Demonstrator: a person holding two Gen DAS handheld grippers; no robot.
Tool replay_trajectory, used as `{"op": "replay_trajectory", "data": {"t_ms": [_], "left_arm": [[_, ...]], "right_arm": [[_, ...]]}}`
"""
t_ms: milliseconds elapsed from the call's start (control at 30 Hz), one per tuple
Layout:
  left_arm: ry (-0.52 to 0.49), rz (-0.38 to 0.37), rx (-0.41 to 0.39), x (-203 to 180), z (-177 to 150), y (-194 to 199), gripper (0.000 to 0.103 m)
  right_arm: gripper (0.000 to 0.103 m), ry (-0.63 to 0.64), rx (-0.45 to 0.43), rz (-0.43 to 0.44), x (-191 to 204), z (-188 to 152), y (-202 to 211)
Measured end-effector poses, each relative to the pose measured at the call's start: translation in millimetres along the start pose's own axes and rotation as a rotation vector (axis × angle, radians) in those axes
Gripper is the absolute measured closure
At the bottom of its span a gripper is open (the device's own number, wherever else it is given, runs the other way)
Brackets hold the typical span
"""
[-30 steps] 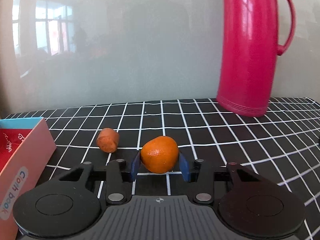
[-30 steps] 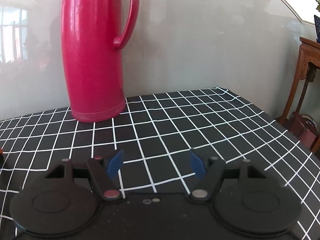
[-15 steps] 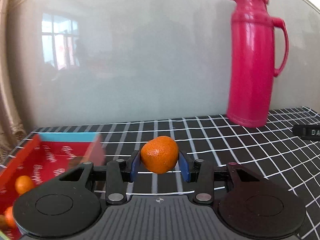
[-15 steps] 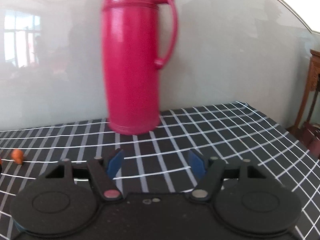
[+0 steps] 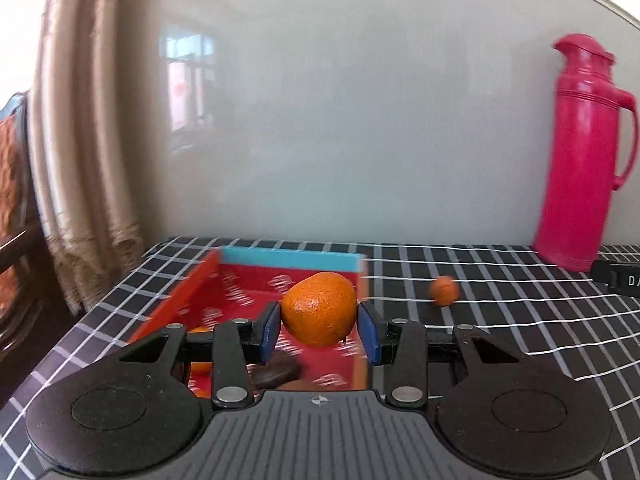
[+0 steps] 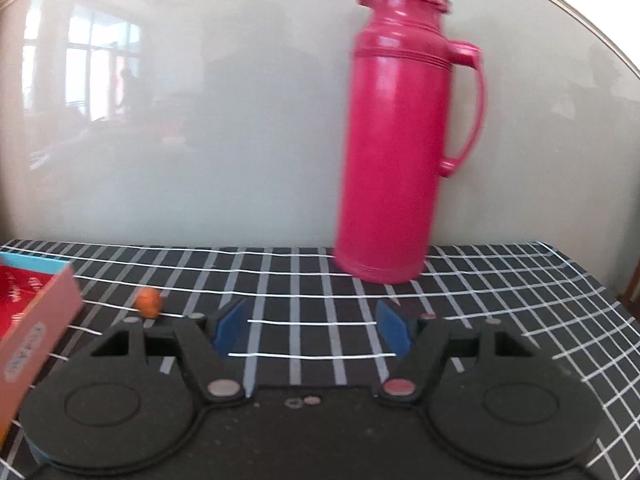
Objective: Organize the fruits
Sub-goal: 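Carry the tangerine into the box and open the left gripper, then move the right gripper to the small brown fruit and close on it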
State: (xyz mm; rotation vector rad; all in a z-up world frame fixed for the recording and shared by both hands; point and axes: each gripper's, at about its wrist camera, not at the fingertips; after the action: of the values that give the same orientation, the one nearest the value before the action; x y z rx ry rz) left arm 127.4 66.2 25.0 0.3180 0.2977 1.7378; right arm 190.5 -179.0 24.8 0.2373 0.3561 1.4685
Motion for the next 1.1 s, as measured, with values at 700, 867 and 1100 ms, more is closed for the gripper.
{"op": "replay_trajectory", "data": {"t_ms": [700, 867, 1100], "left_arm": [[0.039, 0.164, -0.041, 63.1, -14.6, -2.2, 0.008], [0.022, 0.186, -0.069, 58.3, -17.8, 9.2, 0.000], [0.008, 0.242, -0.094, 66.8, -19.2, 5.1, 0.000]], "right_arm": [[0.026, 0.094, -0.018, 0.120, 75.2, -6.8, 7.4], [0.025, 0.100, -0.015, 0.122, 75.4, -8.8, 4.9], [0.025, 0.111, -0.017, 0.138, 83.0, -12.3, -0.5]]}}
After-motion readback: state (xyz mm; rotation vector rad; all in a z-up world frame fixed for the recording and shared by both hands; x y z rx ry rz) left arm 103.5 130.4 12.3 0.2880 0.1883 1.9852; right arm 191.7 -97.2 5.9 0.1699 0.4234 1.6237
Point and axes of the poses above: each gripper's, at about its wrist camera, not at the fingertips, and y roughly against the way its jaws point, x to its left, z to its top, and after that the axes turned 2 degrees about -x, right-handed
